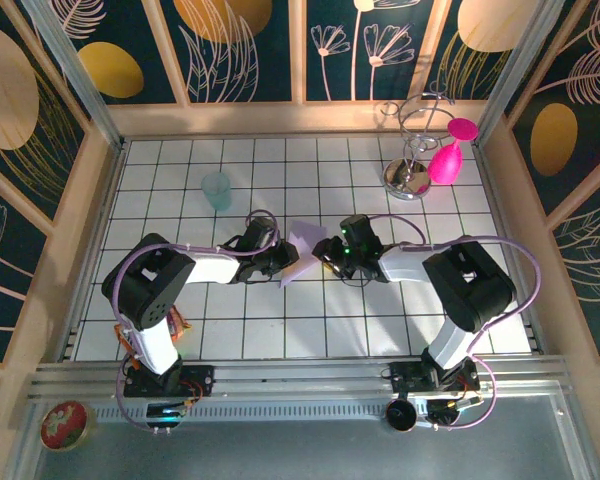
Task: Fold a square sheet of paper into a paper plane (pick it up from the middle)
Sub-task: Turn over the paper at the center of the table.
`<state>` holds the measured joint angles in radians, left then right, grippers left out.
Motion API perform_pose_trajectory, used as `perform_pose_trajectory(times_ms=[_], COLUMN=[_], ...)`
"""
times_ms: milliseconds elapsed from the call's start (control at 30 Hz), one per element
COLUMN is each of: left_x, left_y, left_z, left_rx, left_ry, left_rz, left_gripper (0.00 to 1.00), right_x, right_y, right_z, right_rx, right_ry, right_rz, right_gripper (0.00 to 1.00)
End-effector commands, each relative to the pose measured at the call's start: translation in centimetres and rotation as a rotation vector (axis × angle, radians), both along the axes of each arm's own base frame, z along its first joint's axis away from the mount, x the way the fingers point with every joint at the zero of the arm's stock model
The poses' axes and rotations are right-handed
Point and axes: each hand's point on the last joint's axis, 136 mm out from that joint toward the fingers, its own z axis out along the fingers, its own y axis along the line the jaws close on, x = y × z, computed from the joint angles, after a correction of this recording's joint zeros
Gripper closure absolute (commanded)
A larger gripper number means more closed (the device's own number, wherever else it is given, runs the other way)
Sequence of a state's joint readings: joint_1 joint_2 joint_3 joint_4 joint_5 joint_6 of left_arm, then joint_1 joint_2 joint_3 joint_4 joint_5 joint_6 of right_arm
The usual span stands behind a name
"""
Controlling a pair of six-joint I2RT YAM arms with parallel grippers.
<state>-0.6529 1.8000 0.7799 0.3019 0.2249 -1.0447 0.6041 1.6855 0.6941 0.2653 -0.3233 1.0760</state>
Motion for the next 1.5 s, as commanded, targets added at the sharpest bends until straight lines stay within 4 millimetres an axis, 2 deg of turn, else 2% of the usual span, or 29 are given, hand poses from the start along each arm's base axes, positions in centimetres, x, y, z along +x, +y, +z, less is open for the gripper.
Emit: perform_pose_trajectory(times_ms=[0, 200, 400, 567, 667, 733, 833, 1000, 1167, 1267, 1333, 1467], left_x=[-0.2, -0.1, 0.1, 0.4, 0.9, 1.3, 1.4, 0.7, -0.2, -0.3, -0.5, -0.8], left_y=[0.4, 0.3, 0.1, 0.0, -0.2, -0.3, -0.6, -1.0, -2.2, -3.0, -3.8, -5.0], left_z=[-0.6, -0.2, 0.2, 0.9, 2.5, 3.8, 7.0, 9.2, 9.7, 9.0, 8.5, 8.5], left_rx=[0.035, 0.039, 0.034, 0.034, 0.025, 0.015, -0.021, 0.046, 0.131, 0.201, 0.235, 0.245], left_ry=[0.023, 0.015, 0.008, -0.015, -0.067, -0.125, -0.257, -0.431, -0.560, -0.620, -0.660, -0.751], left_rz=[-0.005, -0.007, -0.012, -0.021, -0.031, -0.043, -0.082, -0.161, -0.257, -0.319, -0.362, -0.431], left_gripper=[0.79, 0.79, 0.79, 0.79, 0.75, 0.72, 0.66, 0.60, 0.53, 0.49, 0.48, 0.47], right_x=[-0.3, 0.2, 0.2, 0.4, 0.7, 1.0, 1.4, 2.0, 2.0, 1.6, 2.3, 2.3], right_y=[1.8, 3.1, 3.0, 2.7, 2.2, 1.8, 1.2, -0.3, -1.7, -2.1, -3.3, -3.4], right_z=[0.8, 1.6, 0.9, 0.3, 0.3, 0.8, 1.9, 3.2, 3.8, 3.9, 4.1, 4.2], right_rx=[0.082, 0.163, 0.145, 0.109, 0.075, 0.062, 0.060, 0.099, 0.125, 0.135, 0.141, 0.152], right_ry=[-0.024, -0.047, -0.036, -0.026, -0.040, -0.063, -0.095, -0.098, -0.069, -0.049, -0.047, -0.038], right_rz=[0.058, 0.079, 0.074, 0.071, 0.060, 0.043, 0.006, -0.081, -0.152, -0.175, -0.219, -0.221], right_gripper=[0.61, 0.65, 0.69, 0.82, 0.94, 0.98, 1.00, 1.00, 1.00, 1.00, 1.00, 1.00])
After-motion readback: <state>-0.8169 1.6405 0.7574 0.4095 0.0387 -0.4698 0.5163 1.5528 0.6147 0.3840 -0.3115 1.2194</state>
